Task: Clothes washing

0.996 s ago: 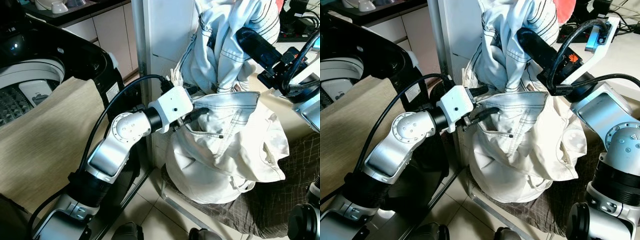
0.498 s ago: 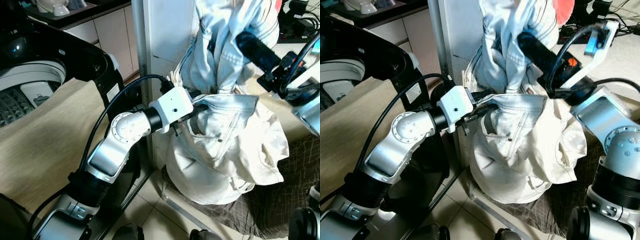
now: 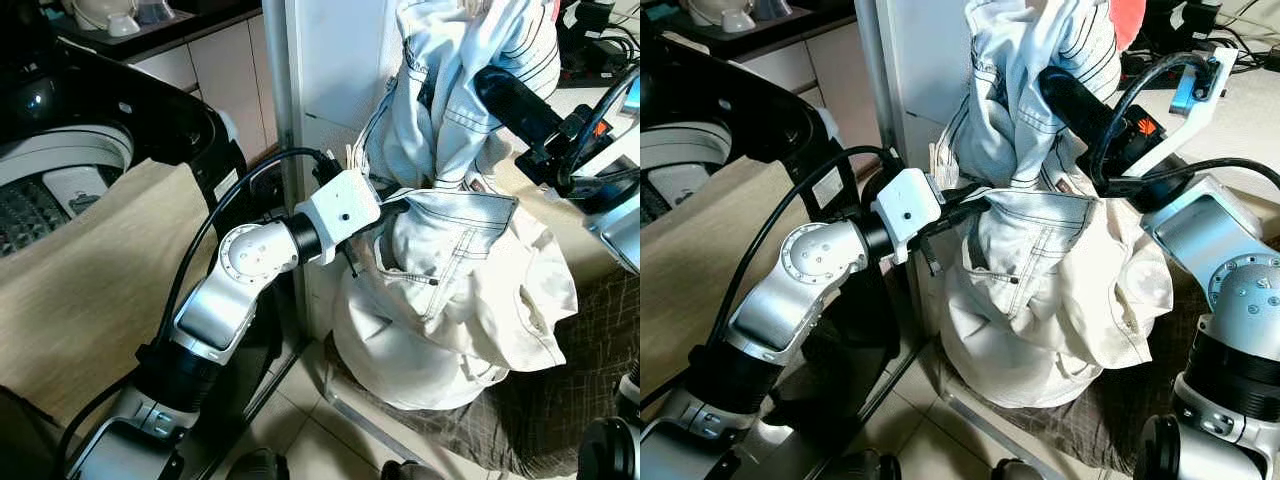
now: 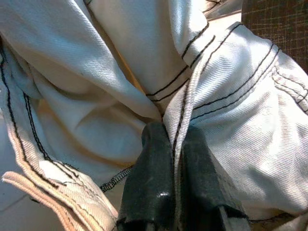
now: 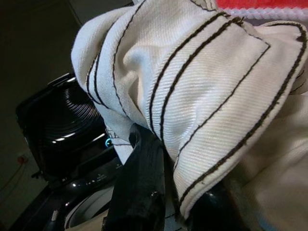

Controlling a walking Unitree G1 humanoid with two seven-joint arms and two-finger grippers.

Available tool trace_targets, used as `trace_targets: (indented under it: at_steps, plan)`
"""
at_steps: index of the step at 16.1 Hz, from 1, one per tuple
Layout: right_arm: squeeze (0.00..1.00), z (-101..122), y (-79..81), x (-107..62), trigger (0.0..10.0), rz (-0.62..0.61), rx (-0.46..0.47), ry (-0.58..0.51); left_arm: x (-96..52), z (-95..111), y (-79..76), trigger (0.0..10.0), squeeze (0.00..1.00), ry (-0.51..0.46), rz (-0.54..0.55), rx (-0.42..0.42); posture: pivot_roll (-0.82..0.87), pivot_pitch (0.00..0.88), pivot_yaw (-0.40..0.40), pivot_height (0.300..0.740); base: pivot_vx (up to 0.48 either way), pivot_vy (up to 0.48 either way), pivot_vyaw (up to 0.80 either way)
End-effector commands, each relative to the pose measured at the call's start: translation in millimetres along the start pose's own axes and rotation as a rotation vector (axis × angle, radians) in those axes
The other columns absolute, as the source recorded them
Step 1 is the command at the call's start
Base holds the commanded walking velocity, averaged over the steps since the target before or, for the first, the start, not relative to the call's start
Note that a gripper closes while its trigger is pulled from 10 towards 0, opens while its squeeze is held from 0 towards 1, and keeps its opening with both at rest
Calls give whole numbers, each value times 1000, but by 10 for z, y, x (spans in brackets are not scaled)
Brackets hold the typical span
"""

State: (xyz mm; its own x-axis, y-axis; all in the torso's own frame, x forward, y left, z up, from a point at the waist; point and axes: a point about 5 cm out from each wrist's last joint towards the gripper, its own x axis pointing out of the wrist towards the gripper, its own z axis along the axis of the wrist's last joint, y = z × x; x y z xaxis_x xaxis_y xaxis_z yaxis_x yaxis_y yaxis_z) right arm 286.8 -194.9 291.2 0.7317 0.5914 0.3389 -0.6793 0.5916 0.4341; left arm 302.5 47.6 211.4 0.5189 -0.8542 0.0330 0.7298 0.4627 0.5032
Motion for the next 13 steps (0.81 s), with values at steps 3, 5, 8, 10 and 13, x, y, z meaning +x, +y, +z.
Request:
trace_targets:
  at_steps: [3,5,8,10,13]
  plan:
    - [0,83,-9,-49,0,-41,-50,-44,3,23,121,0,0,-7,47,21,-75,0,55,740,0,0,0]
    - [0,56,-137,-102,3686,-142,-67,-31,24,22,188,0,0,-2,75,40,-76,0,56,740,0,0,0]
    - [1000,-139,-912,-543,10000,-738,10,-9,22,83,487,0,0,-5,214,77,-83,0,73,740,0,0,0]
    - [1000,-251,-1064,-692,10000,-787,14,50,21,117,606,0,0,-13,257,90,-82,0,81,740,0,0,0]
    - [1000,-283,-1074,-668,10000,-795,-48,166,37,165,737,0,0,-21,283,122,-76,0,80,740,0,0,0]
